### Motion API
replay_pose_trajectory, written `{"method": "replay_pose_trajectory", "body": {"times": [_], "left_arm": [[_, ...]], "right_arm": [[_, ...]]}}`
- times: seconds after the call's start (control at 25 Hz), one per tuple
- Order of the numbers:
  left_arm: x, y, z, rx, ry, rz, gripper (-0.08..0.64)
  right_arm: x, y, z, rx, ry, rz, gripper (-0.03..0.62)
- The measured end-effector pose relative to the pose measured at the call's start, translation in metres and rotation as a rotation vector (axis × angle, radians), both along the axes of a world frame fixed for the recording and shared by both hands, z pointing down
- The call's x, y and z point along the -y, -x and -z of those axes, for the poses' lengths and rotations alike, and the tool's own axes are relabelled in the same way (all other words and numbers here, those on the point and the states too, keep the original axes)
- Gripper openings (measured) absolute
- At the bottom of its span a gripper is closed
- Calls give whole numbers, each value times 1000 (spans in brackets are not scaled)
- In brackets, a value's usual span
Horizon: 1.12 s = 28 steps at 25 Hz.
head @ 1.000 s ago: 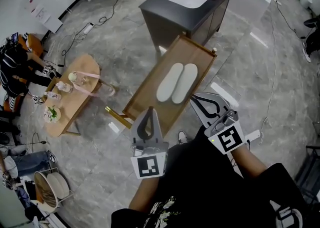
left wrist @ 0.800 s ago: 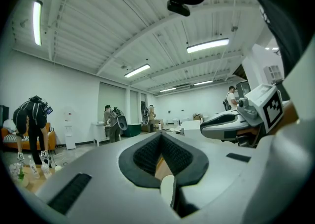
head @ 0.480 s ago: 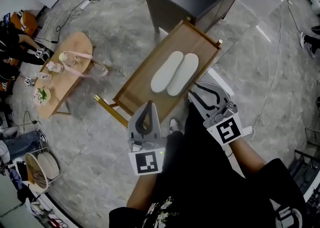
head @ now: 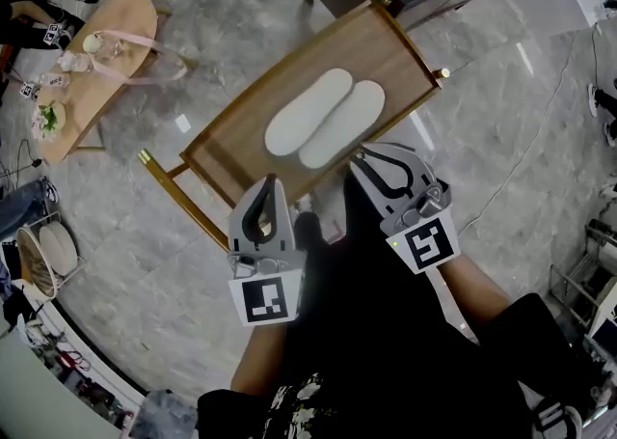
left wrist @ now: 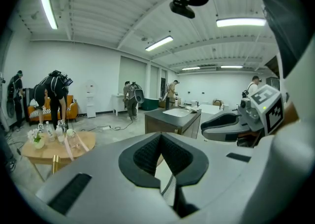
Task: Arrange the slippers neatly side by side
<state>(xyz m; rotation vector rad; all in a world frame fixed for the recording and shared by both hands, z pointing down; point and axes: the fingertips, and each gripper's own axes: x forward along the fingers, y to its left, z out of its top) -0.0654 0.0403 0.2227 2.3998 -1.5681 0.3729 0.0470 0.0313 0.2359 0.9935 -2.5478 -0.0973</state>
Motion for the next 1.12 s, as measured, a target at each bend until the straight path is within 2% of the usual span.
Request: {"method": "replay_pose_trajectory", "body": {"times": [0.16,0.4,0.64,0.72,0.92,1.12], "left_arm": [[8,-8,-18,2,47,73,2],[4,-13,-46,8,115,199,2],[-9,-12,-69,-21,165,325,2],[-14,-11,-75,-26,180,358,2],[-26,-8,-93,-46,212,441,2],[-30,-9,-107,-79,233,495,2]], "right_arm": [[20,-5,-20,-33,27,98,58],[42,1,-38,-6,33,214,62],[40,20,-74,-75,42,399,106],[35,22,-88,-113,48,455,116],[27,34,-120,-231,-16,619,132],[22,36,-163,-393,-125,774,133]]}}
